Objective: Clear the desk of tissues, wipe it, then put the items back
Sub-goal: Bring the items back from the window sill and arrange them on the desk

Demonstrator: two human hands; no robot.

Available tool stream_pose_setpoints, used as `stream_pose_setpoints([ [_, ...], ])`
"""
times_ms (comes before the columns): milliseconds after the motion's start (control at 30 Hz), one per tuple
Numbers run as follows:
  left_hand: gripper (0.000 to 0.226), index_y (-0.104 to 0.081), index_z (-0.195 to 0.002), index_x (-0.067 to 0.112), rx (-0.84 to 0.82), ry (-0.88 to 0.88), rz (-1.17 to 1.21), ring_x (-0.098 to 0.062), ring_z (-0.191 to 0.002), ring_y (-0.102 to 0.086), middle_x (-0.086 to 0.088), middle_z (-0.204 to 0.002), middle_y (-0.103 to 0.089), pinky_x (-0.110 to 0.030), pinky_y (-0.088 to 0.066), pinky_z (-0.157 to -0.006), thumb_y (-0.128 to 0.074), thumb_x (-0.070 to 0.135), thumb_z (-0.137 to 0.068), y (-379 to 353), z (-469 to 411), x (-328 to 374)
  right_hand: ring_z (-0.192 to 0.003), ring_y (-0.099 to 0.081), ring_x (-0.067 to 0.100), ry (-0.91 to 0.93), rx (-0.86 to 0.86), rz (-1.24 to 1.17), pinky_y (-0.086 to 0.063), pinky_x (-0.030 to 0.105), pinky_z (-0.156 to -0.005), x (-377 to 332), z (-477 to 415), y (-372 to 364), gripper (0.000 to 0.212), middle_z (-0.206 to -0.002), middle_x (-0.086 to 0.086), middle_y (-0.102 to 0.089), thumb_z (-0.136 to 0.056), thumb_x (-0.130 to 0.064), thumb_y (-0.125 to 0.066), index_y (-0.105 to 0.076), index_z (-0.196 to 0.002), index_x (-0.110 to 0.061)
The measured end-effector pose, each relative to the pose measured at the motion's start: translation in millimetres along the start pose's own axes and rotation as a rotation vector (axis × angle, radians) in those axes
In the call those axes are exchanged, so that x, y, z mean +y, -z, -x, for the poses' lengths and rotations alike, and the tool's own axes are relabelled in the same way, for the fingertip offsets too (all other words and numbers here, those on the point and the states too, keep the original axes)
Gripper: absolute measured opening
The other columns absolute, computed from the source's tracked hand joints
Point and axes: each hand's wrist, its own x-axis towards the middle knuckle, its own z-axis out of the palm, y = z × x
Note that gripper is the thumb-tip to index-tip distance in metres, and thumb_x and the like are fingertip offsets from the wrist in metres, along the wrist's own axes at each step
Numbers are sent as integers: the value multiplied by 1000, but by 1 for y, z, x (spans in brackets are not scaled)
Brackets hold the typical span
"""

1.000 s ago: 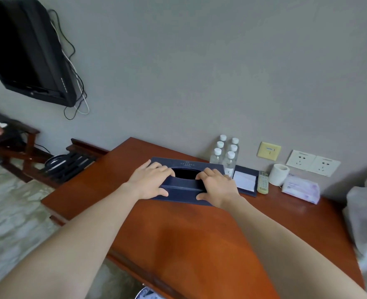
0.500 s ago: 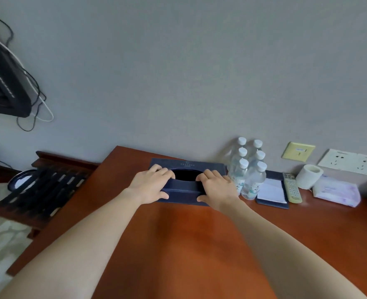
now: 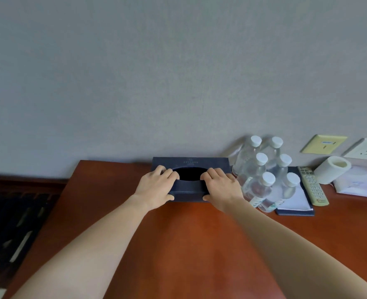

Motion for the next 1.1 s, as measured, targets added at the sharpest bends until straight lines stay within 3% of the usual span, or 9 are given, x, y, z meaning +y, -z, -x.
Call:
stream_pose_setpoints([
  [467,61,-40,-140,22,20,-90,-110,-25,-135,-34,3,-141,-46,-36,-40,-104,-65,46,-89,-41,-59,-22,-123,-43,23,-61,26,75,-37,41,-101,12,-45,-37,57,-127,0,-48,-82,-38,-72,-47,-130,-18],
  [567,68,-34,-145,19,-7,-117,-96,-26,-137,-31,-1,-147,-39,-35,-36,-109,-67,41,-90,-41,-57,-24,-125,-40,23,-68,0,53,-35,40,-104,11,-44,-36,61,-130,0,-45,-84,-32,-70,-40,-135,-19],
  [667,87,-22,-152,17,-110,-195,-36,-24,-142,-28,-3,-155,-26,-36,-27,-118,-71,43,-86,-27,-54,-33,-133,-35,23,-53,-76,7,-32,38,-109,12,-40,-26,76,-142,1,-39,-85,-31,-70,-26,-147,-18],
  [767,104,-7,-157,16,-176,-163,45,-21,-150,-15,-3,-163,-12,-39,-8,-124,-70,53,-83,-9,-41,-37,-142,-28,23,-41,-124,-56,-27,38,-114,10,-25,-6,86,-152,1,-33,-85,-33,-71,-19,-151,-16],
  [900,108,5,-157,15,-242,-177,-22,-20,-152,3,-2,-166,3,-43,3,-124,-61,62,-85,19,-23,-25,-146,-21,21,-29,-109,-50,-19,37,-118,10,4,26,83,-156,2,-29,-87,-37,-69,-20,-151,-17],
  [1100,105,7,-157,18,-184,-204,-21,-16,-152,9,2,-165,8,-46,9,-122,-55,66,-87,86,7,19,-147,-19,20,-80,18,-5,-15,33,-118,21,71,80,85,-158,1,-26,-86,-42,-69,-21,-152,-16],
])
